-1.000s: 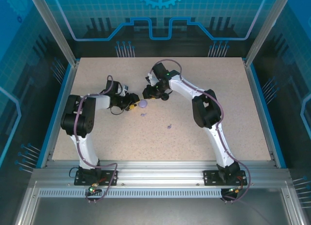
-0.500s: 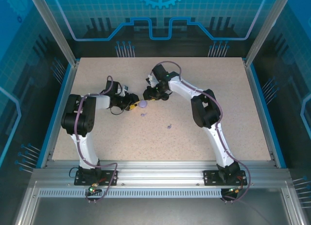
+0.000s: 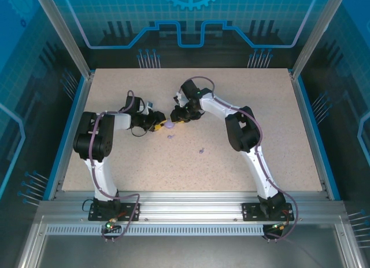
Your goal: Insert the wireless bluetooth earbuds into the charging case
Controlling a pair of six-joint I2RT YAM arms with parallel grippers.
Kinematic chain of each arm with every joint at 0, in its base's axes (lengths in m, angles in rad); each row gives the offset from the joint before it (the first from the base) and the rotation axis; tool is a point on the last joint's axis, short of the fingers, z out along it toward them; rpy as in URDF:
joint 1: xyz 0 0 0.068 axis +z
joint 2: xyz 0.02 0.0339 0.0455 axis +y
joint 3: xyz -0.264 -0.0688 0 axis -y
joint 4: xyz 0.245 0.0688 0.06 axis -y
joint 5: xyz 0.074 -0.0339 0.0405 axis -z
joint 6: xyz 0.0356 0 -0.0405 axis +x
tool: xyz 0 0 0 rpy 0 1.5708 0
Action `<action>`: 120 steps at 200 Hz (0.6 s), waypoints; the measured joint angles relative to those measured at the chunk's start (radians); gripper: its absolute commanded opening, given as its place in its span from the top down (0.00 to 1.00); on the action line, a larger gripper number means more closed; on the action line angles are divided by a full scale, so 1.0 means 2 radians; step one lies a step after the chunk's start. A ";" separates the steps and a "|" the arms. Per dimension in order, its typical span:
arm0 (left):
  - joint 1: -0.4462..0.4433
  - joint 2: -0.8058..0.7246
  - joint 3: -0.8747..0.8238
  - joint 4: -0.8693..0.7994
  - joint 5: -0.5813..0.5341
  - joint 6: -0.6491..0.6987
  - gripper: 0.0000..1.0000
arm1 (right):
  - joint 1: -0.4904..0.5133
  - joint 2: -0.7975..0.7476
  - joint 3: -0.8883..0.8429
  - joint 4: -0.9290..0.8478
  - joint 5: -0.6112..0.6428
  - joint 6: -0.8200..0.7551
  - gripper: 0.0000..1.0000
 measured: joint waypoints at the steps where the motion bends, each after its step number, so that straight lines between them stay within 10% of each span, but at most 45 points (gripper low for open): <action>1: 0.000 0.000 0.000 0.000 0.000 0.000 0.60 | 0.000 0.000 0.000 0.000 0.000 0.000 0.74; 120: -0.001 0.009 0.000 0.020 0.011 -0.027 0.63 | -0.001 0.000 -0.006 0.012 -0.009 0.004 0.78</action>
